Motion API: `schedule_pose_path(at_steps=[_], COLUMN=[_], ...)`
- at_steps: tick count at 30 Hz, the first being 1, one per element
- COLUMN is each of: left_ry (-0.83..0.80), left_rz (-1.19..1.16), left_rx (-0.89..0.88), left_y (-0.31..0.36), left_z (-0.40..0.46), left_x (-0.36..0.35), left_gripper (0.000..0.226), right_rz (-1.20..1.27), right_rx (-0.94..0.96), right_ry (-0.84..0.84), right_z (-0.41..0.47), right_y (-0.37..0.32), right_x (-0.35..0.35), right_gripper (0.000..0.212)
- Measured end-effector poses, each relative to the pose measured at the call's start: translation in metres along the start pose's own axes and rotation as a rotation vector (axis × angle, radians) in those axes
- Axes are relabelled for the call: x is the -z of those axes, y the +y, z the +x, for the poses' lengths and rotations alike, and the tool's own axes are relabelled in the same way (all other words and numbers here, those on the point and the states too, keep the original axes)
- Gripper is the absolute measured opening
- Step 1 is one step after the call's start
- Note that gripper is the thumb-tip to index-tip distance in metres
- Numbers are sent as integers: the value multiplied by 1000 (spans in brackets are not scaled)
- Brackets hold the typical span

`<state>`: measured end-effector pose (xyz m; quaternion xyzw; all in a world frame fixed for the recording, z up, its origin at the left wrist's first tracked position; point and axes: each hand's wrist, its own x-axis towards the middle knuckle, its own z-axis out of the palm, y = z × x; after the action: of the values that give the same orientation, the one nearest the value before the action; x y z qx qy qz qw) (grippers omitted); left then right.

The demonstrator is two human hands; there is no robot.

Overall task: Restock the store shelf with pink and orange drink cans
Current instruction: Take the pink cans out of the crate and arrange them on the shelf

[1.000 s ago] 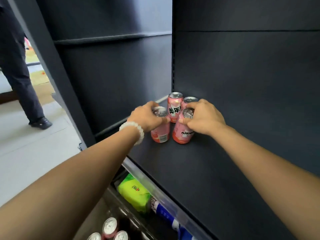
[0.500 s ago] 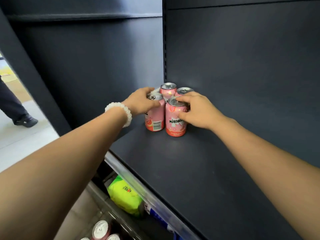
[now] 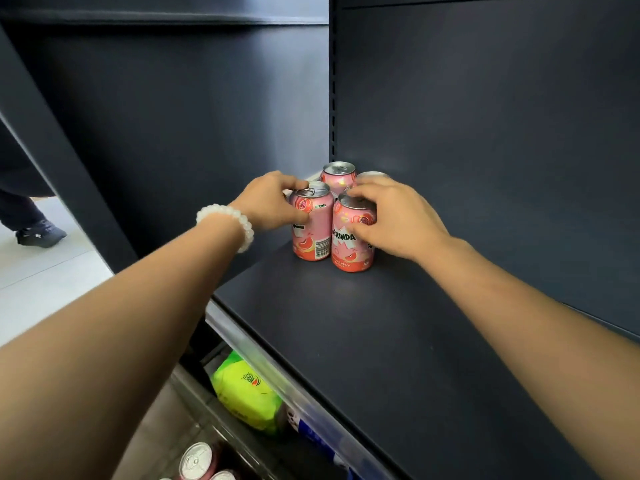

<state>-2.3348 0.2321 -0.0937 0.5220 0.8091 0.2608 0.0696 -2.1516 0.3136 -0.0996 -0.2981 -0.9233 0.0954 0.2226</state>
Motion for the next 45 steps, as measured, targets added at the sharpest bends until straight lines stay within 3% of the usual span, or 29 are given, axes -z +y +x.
schedule_pose_path(at_steps=[8, 15, 26, 32, 41, 45], left_ry=[247, 33, 185, 206, 299, 271], left_rz=[166, 104, 50, 103, 153, 48], left_rx=[-74, -62, -90, -94, -76, -84], left_y=[7, -4, -7, -7, -15, -15], left_z=[-4, 7, 7, 4, -7, 2], left_x=[-23, -2, -24, -21, -19, -21], left_gripper=[63, 58, 52, 50, 44, 45], right_rz=[-108, -16, -193, -14, 177, 104], right_rx=[-23, -3, -116, -93, -67, -45], right_ry=[62, -102, 178, 94, 113, 165], right_z=[0, 6, -6, -9, -2, -3], right_y=[-3, 5, -17, -6, -6, -9], right_x=[-4, 5, -21, -15, -21, -32], right_gripper=[48, 55, 52, 57, 53, 52])
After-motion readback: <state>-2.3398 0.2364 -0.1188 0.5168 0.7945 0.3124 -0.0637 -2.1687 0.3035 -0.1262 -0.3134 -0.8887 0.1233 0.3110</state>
